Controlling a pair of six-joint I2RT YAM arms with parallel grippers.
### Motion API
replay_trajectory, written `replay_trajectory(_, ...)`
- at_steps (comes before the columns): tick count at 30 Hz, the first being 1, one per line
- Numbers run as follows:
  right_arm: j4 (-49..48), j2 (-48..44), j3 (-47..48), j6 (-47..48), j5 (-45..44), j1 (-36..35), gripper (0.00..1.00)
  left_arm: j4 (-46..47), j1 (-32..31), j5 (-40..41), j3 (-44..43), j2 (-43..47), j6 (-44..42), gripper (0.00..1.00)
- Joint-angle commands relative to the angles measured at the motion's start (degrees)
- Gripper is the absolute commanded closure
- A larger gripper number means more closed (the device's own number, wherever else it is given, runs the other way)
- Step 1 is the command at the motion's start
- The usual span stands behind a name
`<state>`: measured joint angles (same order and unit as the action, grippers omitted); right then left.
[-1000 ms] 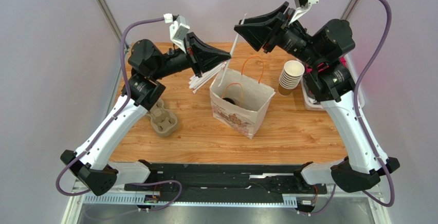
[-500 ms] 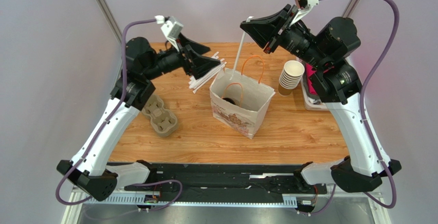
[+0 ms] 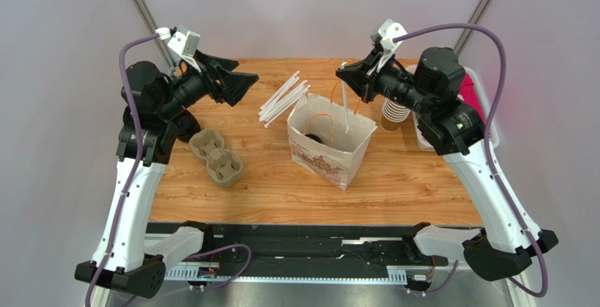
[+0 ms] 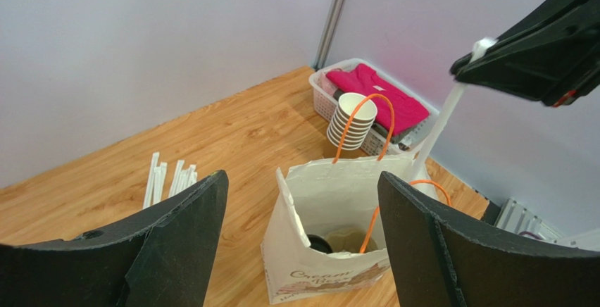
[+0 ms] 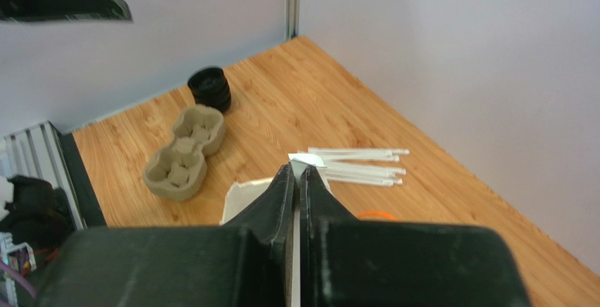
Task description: Pack the takeout coffee
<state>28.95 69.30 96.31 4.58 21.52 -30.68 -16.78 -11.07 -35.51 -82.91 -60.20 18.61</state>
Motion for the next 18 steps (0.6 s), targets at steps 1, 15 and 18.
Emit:
replay_trajectory(1, 0.67, -0.13, -3.93, 5.96, -0.43, 0.00, 1.00, -1.77, 0.52, -0.26, 1.09, 0.88, -1.56, 0.14)
replay_trajectory(15, 2.33, 0.13, -15.46, 14.50, 2.56, -0.08, 0.52, -10.64, 0.61, 2.81, 3.55, 0.35, -4.37, 0.10)
replay_trajectory(18, 5.41, 0.93, -11.42, 12.56, 2.13, -0.35, 0.31, -13.10, 0.70, 2.81, 2.94, -0.61, -5.16, 0.03)
